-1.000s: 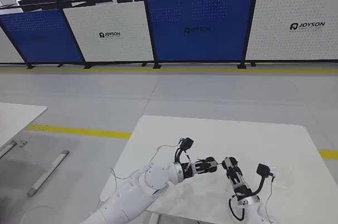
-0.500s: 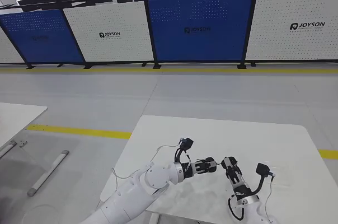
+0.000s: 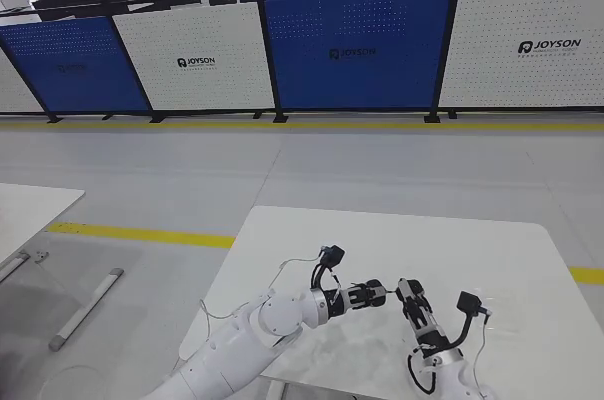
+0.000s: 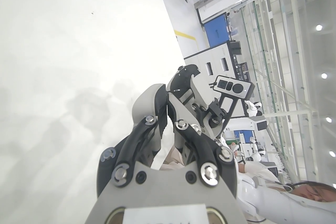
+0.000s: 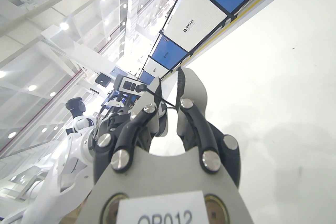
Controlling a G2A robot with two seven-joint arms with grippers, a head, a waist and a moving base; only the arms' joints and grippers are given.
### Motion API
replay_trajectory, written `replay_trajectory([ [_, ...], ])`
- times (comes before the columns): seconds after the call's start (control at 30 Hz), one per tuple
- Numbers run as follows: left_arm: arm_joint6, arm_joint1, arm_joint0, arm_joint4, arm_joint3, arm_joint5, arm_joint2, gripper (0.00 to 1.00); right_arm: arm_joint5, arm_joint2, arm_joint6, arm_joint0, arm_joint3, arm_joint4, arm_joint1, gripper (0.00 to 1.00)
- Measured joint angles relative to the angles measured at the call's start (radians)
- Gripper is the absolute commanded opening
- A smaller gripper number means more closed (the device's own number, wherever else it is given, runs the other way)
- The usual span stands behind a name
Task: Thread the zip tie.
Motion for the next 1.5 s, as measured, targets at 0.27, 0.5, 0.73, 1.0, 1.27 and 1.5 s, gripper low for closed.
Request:
replay_trajectory([
  [0.27,0.007,-0.003,-0.001,-0.005,0.006,0.015,0.001,0.0,-0.012,0.005,-0.002,-0.004,0.008,-0.006,0.0,0.15],
  [0.5,0.015,-0.004,0.001,-0.008,0.006,0.019,-0.003,0.0,-0.018,0.007,-0.003,-0.004,0.011,-0.009,-0.002,0.18],
  [0.73,0.014,-0.005,0.003,-0.011,0.005,0.023,-0.007,0.0,-0.024,0.009,0.0,-0.006,0.012,-0.01,-0.002,0.16],
  [1.0,0.017,-0.006,0.004,-0.023,0.012,0.028,-0.013,0.0,-0.039,0.011,0.012,-0.009,0.009,-0.009,-0.002,0.18],
  [1.27,0.018,-0.009,0.0,-0.032,0.02,0.032,-0.013,0.0,-0.038,0.014,0.021,-0.01,0.005,-0.012,-0.002,0.18],
  [1.5,0.028,-0.01,0.002,-0.003,0.009,0.031,-0.008,0.0,-0.036,0.017,0.021,-0.01,0.005,-0.012,-0.003,0.25],
])
